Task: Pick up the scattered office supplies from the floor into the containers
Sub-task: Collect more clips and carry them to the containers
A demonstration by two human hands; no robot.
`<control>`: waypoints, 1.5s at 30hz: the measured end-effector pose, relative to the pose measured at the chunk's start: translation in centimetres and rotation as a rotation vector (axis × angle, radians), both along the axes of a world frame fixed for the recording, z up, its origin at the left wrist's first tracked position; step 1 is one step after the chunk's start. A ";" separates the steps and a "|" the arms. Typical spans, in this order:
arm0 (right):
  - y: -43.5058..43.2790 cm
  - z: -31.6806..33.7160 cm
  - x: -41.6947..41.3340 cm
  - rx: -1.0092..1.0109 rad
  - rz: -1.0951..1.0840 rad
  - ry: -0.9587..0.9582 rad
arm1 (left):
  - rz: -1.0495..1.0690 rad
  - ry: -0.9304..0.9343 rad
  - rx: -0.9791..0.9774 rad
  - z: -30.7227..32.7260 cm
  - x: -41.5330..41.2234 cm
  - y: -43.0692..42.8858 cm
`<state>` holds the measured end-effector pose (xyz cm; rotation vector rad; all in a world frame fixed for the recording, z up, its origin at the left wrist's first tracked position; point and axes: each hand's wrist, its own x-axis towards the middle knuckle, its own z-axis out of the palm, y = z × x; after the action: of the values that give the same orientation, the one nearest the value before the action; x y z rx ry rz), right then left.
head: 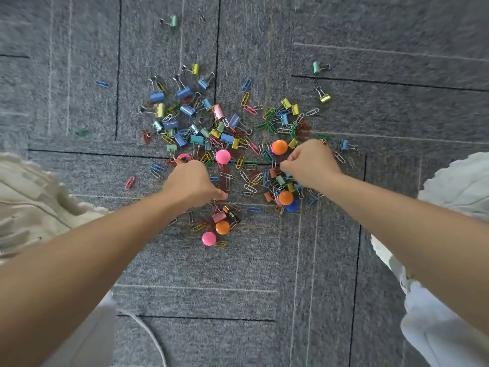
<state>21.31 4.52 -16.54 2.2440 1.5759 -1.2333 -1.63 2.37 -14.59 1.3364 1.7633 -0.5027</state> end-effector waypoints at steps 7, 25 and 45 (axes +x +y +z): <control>1.0 1.6 1.2 -0.255 -0.306 0.558 | 0.134 -0.172 -0.104 -0.5 -1.2 -0.7; 0.9 1.8 -0.6 0.026 0.650 -0.119 | 0.366 -0.266 -0.311 2.0 -3.3 1.5; 4.7 3.4 2.1 -0.368 0.038 0.810 | 0.658 0.146 -0.109 1.0 1.8 -7.1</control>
<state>23.46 9.25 -13.12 1.5440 1.3832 -2.3717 0.21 -4.72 -13.61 0.5925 2.1237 -0.3198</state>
